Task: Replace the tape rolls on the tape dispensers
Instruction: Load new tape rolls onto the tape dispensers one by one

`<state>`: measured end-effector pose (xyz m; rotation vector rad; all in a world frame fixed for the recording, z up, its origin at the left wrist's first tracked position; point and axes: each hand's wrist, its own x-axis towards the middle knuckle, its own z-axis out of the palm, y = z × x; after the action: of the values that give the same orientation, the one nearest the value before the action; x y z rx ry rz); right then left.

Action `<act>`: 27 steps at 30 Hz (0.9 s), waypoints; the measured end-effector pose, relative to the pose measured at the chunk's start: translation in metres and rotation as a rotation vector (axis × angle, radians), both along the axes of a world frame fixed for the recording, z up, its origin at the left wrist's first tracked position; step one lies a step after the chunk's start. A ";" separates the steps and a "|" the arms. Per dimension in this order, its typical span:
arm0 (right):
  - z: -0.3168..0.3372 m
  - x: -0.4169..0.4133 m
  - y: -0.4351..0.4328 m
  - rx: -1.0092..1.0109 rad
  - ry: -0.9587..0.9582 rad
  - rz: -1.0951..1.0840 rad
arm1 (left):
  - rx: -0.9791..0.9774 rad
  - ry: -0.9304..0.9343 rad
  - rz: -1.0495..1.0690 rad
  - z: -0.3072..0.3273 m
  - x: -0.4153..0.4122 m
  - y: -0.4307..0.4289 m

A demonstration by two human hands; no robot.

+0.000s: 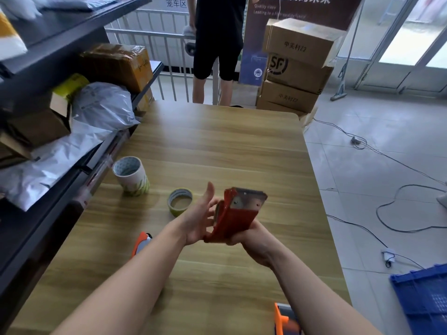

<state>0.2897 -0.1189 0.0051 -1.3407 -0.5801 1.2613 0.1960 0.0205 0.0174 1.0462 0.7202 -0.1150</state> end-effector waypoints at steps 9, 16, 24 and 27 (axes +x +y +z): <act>0.026 -0.015 0.003 0.017 -0.138 0.070 | 0.025 -0.335 0.140 0.007 -0.018 -0.003; 0.032 -0.023 0.009 0.018 -0.303 0.136 | 0.123 -0.222 0.009 0.023 -0.029 0.010; 0.023 -0.028 0.019 -0.106 -0.463 0.082 | 0.230 -0.329 -0.063 0.024 -0.037 0.027; 0.020 -0.026 0.021 -0.128 -0.529 0.085 | 0.310 -0.354 -0.057 0.026 -0.035 0.029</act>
<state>0.2636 -0.0981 0.0256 -1.7896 -0.9414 1.0186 0.1613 0.0497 0.0432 1.3417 0.3916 0.1358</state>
